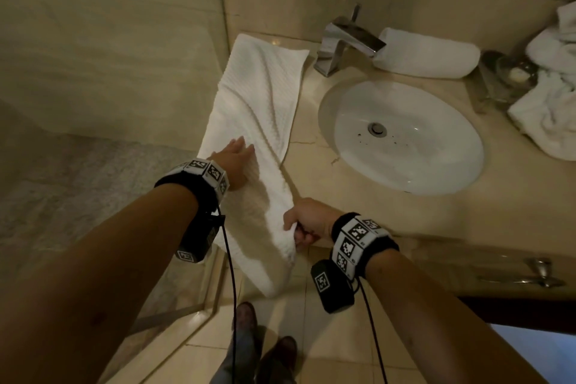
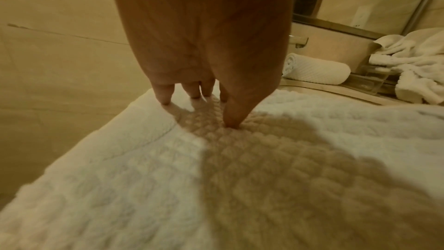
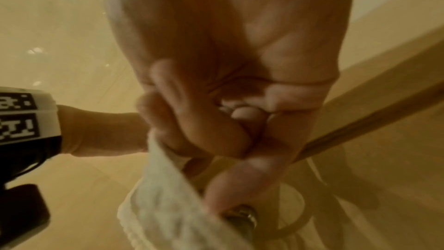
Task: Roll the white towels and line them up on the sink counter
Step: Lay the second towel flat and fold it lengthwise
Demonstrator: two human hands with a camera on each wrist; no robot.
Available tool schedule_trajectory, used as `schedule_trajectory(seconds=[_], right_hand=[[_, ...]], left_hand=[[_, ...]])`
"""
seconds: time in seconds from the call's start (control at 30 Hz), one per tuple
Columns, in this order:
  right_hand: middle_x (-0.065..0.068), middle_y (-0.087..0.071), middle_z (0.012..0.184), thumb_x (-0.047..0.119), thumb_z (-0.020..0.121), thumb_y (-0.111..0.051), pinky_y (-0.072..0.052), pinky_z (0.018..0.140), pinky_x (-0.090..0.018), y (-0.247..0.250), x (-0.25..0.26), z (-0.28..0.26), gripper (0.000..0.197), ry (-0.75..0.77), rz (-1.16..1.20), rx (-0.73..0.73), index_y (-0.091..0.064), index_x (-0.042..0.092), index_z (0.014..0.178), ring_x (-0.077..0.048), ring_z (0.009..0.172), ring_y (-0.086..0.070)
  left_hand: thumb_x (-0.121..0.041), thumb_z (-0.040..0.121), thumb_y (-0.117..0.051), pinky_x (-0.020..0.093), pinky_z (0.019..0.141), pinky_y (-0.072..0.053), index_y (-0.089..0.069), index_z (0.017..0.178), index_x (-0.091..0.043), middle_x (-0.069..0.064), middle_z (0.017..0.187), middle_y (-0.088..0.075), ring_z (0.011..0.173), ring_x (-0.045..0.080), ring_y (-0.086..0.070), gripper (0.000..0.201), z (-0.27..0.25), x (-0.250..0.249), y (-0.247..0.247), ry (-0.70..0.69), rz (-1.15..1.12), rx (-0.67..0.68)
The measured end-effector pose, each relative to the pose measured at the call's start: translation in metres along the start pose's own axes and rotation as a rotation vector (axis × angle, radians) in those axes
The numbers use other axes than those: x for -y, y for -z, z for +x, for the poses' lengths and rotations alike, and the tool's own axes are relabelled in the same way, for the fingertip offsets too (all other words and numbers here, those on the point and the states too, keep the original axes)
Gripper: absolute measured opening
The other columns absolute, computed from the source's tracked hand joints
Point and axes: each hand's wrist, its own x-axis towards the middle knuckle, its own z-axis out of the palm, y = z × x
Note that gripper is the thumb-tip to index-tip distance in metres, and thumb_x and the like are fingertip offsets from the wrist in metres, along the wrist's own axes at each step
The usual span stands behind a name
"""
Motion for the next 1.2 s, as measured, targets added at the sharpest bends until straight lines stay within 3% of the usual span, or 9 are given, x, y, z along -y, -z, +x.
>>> schedule_trajectory(seconds=[0.17, 0.37, 0.5, 0.57, 0.7, 0.8, 0.97, 1.07, 1.2], right_hand=[[-0.011, -0.054, 0.060, 0.011, 0.074, -0.056, -0.038, 0.055, -0.029, 0.010, -0.004, 0.001, 0.008, -0.079, -0.122, -0.086, -0.051, 0.004, 0.076, -0.020, 0.045, -0.040], [0.002, -0.061, 0.071, 0.049, 0.082, -0.066, -0.041, 0.051, -0.021, 0.011, 0.005, 0.011, 0.039, 0.060, -0.077, -0.261, -0.065, 0.012, 0.094, -0.014, 0.059, -0.054], [-0.005, -0.058, 0.067, 0.040, 0.086, -0.067, -0.046, 0.056, -0.026, 0.014, 0.021, 0.025, 0.035, 0.125, -0.058, -0.346, -0.062, 0.006, 0.081, -0.018, 0.058, -0.055], [-0.007, -0.062, 0.078, 0.036, 0.090, -0.061, -0.049, 0.067, -0.029, 0.022, 0.026, 0.029, 0.031, 0.110, -0.190, -0.422, -0.063, 0.005, 0.086, -0.022, 0.071, -0.059], [-0.011, -0.066, 0.107, 0.034, 0.094, -0.051, -0.036, 0.057, -0.023, 0.052, 0.025, 0.032, 0.031, 0.022, -0.399, -0.567, -0.064, 0.006, 0.096, -0.023, 0.085, -0.056], [-0.010, -0.064, 0.110, 0.032, 0.092, -0.052, -0.035, 0.066, -0.024, 0.073, 0.013, 0.035, 0.033, -0.054, -0.408, -0.648, -0.065, 0.006, 0.105, -0.027, 0.101, -0.060], [-0.003, -0.056, 0.079, 0.030, 0.085, -0.057, -0.030, 0.046, -0.024, 0.088, 0.007, 0.043, 0.025, -0.114, -0.329, -0.621, -0.055, 0.008, 0.075, -0.014, 0.059, -0.048], [-0.007, -0.058, 0.097, 0.034, 0.080, -0.064, -0.040, 0.062, -0.027, 0.085, 0.018, 0.047, 0.033, -0.046, -0.203, -0.572, -0.061, 0.006, 0.098, -0.023, 0.082, -0.057], [-0.008, -0.061, 0.107, 0.045, 0.079, -0.063, -0.047, 0.079, -0.031, 0.090, 0.051, 0.063, 0.051, 0.034, -0.066, -0.642, -0.056, 0.007, 0.113, -0.030, 0.103, -0.060]], left_hand=[[-0.026, 0.091, -0.057, 0.050, 0.118, -0.014, -0.001, 0.152, -0.029, 0.001, 0.161, 0.007, 0.148, 0.020, 0.002, 0.083, -0.004, -0.011, -0.004, 0.031, -0.051, -0.072], [-0.024, 0.093, -0.046, 0.059, 0.115, -0.009, 0.006, 0.152, -0.024, -0.002, 0.160, 0.016, 0.147, 0.020, 0.013, 0.079, -0.003, -0.027, -0.007, 0.012, 0.067, -0.054], [-0.021, 0.093, -0.045, 0.056, 0.116, -0.003, 0.004, 0.153, -0.021, -0.002, 0.160, 0.014, 0.147, 0.019, 0.012, 0.078, 0.002, -0.021, -0.002, -0.052, 0.025, -0.027], [-0.020, 0.094, -0.042, 0.054, 0.117, -0.002, 0.003, 0.153, -0.020, 0.000, 0.160, 0.013, 0.147, 0.019, 0.011, 0.074, 0.007, -0.018, 0.000, -0.084, -0.009, -0.028], [-0.027, 0.096, -0.044, 0.051, 0.119, 0.000, 0.003, 0.153, -0.016, 0.003, 0.160, 0.014, 0.147, 0.022, 0.012, 0.075, 0.018, -0.034, 0.011, -0.118, -0.089, -0.015], [-0.038, 0.093, -0.051, 0.049, 0.119, 0.001, 0.001, 0.153, -0.013, 0.006, 0.160, 0.012, 0.147, 0.024, 0.012, 0.083, 0.026, -0.055, 0.016, -0.161, -0.097, -0.030], [-0.051, 0.084, -0.060, 0.048, 0.120, 0.001, 0.002, 0.153, -0.015, 0.006, 0.160, 0.015, 0.147, 0.023, 0.015, 0.099, 0.043, -0.060, 0.012, -0.216, -0.074, -0.041], [-0.051, 0.082, -0.064, 0.039, 0.120, -0.008, -0.012, 0.153, -0.019, 0.003, 0.161, 0.003, 0.148, 0.023, 0.001, 0.093, 0.042, -0.053, 0.022, -0.253, -0.056, -0.065], [-0.025, 0.084, -0.067, 0.033, 0.109, -0.034, -0.039, 0.142, -0.018, 0.004, 0.146, -0.033, 0.132, 0.023, -0.038, 0.064, 0.055, -0.034, 0.045, -0.254, -0.230, -0.188]])
